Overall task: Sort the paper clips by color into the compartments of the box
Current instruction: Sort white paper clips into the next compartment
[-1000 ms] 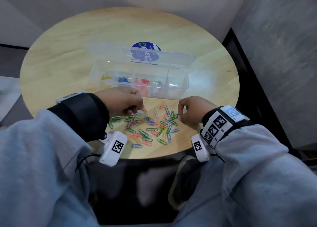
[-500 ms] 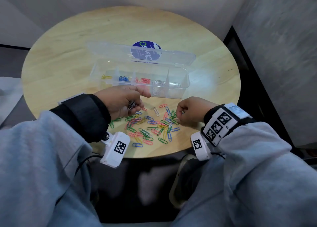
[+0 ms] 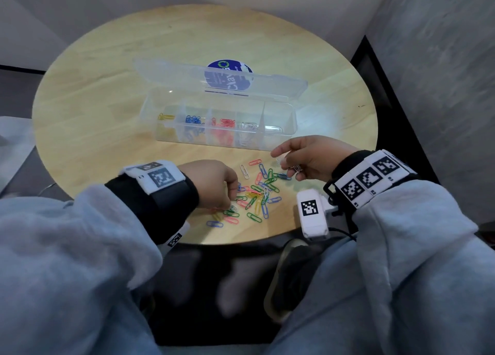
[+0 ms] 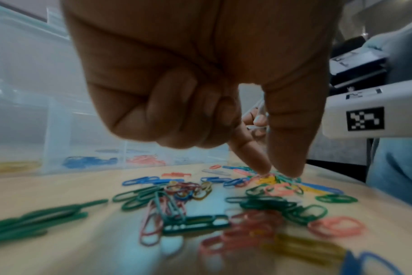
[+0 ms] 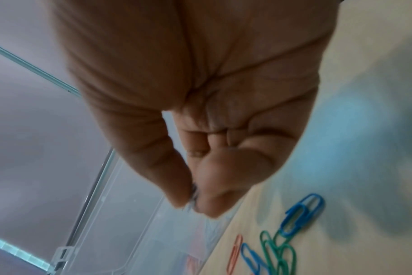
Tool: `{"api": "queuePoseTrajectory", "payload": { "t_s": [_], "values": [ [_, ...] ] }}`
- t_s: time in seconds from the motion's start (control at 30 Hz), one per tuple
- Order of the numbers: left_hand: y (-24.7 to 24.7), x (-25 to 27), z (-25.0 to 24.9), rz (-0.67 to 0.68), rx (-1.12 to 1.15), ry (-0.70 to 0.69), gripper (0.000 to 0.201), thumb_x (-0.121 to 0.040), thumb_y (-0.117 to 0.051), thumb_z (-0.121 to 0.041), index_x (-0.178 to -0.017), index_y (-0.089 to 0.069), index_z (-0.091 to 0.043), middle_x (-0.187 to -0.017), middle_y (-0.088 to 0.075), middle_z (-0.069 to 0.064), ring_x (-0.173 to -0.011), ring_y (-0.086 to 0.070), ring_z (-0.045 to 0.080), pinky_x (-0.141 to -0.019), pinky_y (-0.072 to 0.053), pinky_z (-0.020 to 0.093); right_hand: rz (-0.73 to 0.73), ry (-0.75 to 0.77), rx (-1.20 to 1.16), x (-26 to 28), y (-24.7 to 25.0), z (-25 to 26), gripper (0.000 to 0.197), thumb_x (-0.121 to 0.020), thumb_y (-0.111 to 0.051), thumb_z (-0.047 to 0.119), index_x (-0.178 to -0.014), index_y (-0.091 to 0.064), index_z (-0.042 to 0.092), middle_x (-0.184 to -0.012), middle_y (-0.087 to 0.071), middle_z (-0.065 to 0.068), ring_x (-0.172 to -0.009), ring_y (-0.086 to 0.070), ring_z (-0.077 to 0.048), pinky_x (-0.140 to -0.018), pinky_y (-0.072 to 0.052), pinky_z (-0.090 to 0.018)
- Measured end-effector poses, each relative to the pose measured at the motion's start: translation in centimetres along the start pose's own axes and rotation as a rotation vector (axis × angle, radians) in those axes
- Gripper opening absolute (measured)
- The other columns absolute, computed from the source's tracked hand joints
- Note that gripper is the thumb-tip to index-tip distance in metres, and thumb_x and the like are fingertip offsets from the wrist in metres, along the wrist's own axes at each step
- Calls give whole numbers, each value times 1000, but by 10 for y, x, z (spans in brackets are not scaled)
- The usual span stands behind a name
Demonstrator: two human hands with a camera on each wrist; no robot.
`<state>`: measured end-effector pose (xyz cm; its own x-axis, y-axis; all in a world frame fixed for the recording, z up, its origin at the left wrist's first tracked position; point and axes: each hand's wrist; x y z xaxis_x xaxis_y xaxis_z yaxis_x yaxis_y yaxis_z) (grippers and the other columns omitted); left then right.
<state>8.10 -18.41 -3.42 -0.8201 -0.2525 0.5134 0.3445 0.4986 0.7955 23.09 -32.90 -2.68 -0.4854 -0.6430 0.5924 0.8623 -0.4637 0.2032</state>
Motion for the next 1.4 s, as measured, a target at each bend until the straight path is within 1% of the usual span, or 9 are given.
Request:
{"api": "queuePoseTrajectory", "payload": {
  "t_s": [0.17,0.3,0.47,0.63,0.83,0.97,1.1,1.23,1.4],
  "values": [
    [-5,-1,-3,-39,-156,-51,17,-77,-71,-37,-84,-57,-29,-71,-45,-11,-80,-48,14,-52,-27,21,-36,-59,-41,0,-3,1,29,-90,-34,-6,-75,-56,7,-65,-45,-6,-53,-51,-14,-39,-43,-15],
    [-7,-1,-5,-34,-252,-72,12,-80,-67,-30,-84,-55,-30,-69,-41,-11,-79,-48,14,-50,-26,22,-27,-130,82,0,-9,-1,19,-90,-42,1,-74,-48,9,-66,-47,-7,-54,-47,-16,-38,-36,-17],
    [-10,-3,-7,-28,-304,-101,10,-82,-63,-23,-85,-58,-31,-68,-41,-11,-78,-48,15,-54,-31,24,-40,-94,645,1,-16,-6,18,-79,-70,23,-72,-54,20,-63,-51,2,-58,-42,-15,-49,-33,-22],
    [-11,-3,-11,-23,-361,-97,11,-81,-63,-24,-84,-53,-30,-70,-45,-8,-72,-45,14,-48,-25,22,-100,-25,782,1,-34,-7,19,-75,-75,27,-75,-57,19,-68,-57,8,-63,-50,-9,-55,-38,-22],
    [-10,-6,-11,28,-342,-92,11,-82,-62,-24,-85,-52,-28,-67,-43,-10,-70,-45,14,-49,-25,23,-127,-55,916,-5,-48,-4,21,-79,-71,33,-78,-62,14,-93,-72,-9,-80,-58,-19,-79,-51,-34],
    [-8,-10,-3,46,-225,-88,8,-84,-62,-26,-83,-55,-29,-70,-46,-10,-72,-47,12,-59,-33,25,-129,-39,909,-7,-51,1,15,-83,-67,25,-76,-59,14,-86,-66,-6,-77,-55,-19,-69,-46,-28],
    [-2,-11,4,-3,-128,-77,7,-85,-58,-25,-79,-55,-28,-65,-50,-10,-61,-49,9,-56,-35,25,-171,-33,790,-11,-47,0,7,-79,-68,18,-80,-67,11,-78,-59,-6,-72,-52,-18,-59,-42,-25],
    [4,-12,8,-53,31,-71,5,-85,-57,-25,-81,-56,-27,-65,-51,-8,-65,-49,14,-58,-36,25,-207,-53,662,-10,-37,4,7,-80,-66,17,-83,-69,11,-65,-51,-4,-53,-43,-14,-47,-35,-21],
    [8,-10,10,-33,252,-48,7,-85,-58,-25,-79,-57,-27,-68,-57,-5,-60,-50,12,-64,-42,25,-170,-57,710,-5,-28,3,12,-82,-65,17,-90,-69,10,-64,-51,1,-55,-44,-12,-50,-35,-21]
  ]
}}
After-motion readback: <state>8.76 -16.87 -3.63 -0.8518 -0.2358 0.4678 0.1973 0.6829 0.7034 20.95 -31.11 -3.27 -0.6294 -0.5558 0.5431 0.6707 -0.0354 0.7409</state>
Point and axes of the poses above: each hand's wrist, its own x-axis away from the middle knuckle, its own y-axis out of the back of the hand, z = x × y
